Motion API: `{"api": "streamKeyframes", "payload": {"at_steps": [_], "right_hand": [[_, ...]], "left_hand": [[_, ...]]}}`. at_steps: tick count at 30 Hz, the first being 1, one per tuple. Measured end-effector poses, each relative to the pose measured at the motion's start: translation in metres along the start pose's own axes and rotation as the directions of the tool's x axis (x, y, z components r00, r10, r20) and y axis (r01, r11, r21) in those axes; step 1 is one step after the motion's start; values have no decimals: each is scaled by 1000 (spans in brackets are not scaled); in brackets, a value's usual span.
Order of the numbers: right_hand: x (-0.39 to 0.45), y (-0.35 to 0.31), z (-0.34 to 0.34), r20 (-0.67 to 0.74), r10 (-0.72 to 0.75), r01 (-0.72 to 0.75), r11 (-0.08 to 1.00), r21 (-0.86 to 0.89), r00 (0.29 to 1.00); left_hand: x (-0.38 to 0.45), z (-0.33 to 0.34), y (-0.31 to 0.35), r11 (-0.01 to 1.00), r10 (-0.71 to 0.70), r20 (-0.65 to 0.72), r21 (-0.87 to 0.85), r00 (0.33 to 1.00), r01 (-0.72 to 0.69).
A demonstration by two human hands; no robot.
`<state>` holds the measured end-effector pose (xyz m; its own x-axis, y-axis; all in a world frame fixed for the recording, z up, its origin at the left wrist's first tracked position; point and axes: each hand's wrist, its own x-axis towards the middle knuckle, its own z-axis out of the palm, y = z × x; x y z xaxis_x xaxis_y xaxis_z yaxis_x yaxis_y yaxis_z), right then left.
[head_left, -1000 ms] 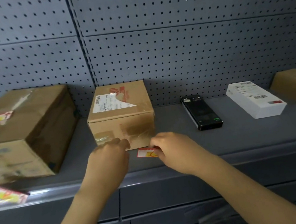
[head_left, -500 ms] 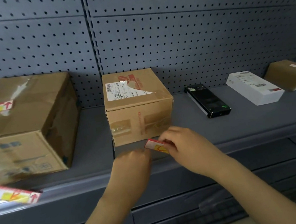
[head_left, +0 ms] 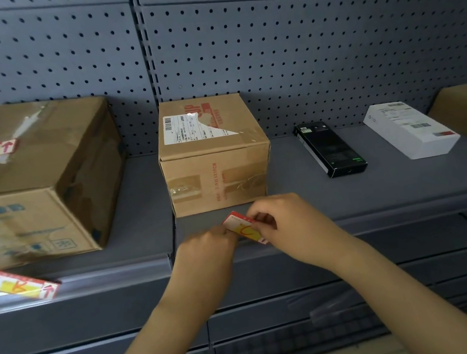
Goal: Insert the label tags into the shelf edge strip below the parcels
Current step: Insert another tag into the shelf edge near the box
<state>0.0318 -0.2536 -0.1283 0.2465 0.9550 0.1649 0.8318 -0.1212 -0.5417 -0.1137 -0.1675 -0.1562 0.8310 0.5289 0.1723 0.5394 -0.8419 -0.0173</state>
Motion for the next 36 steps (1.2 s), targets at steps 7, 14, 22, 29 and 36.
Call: {"api": "streamKeyframes", "payload": {"at_steps": [7, 14, 22, 29, 36], "right_hand": [[-2, 10, 5, -16, 2, -1, 999, 54, 1000], [-1, 8, 9, -24, -42, 44, 995, 95, 999], [4, 3, 14, -55, -104, 107, 993, 53, 993], [2, 8, 15, 89, -111, 126, 974, -187, 990], [2, 4, 2, 129, -8, 30, 985, -170, 992]], "left_hand": [[-13, 3, 8, 994, 101, -18, 36, 995, -100], [-12, 1, 10, 997, 60, -40, -42, 997, -62], [-18, 4, 9, 993, 12, -4, -114, 1000, -13], [-18, -1, 8, 995, 1, 46, -96, 999, 3], [-6, -42, -6, 996, -40, -25, -83, 999, 37]]}}
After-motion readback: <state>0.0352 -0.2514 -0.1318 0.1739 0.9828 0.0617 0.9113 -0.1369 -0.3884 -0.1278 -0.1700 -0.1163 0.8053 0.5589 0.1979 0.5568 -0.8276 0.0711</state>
